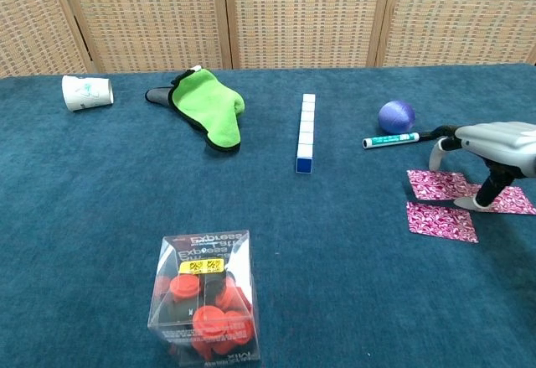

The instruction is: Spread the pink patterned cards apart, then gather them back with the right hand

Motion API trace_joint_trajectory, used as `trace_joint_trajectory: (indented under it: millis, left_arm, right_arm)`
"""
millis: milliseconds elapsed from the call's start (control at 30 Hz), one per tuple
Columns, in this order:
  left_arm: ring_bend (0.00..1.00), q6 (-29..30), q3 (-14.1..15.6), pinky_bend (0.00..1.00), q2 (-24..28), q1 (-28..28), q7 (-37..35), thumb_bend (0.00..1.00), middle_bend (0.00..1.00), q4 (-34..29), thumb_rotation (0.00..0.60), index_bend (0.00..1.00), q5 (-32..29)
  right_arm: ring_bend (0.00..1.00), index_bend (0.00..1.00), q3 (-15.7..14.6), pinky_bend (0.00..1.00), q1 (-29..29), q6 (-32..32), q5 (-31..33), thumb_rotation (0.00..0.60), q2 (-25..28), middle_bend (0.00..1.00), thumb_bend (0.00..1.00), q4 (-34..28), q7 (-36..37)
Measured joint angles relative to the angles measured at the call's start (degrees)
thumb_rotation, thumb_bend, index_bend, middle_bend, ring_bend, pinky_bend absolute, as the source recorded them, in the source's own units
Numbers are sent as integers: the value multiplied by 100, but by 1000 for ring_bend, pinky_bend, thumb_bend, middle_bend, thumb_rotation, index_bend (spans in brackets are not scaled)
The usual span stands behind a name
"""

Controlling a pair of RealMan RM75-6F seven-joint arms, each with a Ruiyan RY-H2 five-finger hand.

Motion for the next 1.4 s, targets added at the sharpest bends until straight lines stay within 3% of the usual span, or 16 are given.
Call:
trace_joint_trajectory:
  millis: [600, 1400]
  left_arm:
    - [0, -56, 29, 0, 56, -20, -108, 0, 0, -11, 600, 0, 33]
    - [0, -59, 33, 0, 59, -24, -102, 0, 0, -22, 600, 0, 31]
  right_arm:
    - [0, 528, -72, 57, -445, 1590, 684, 600, -694, 56, 345, -832, -1475]
    - [0, 528, 210, 57, -487, 1960, 1316, 600, -969, 56, 363, -1127, -2175]
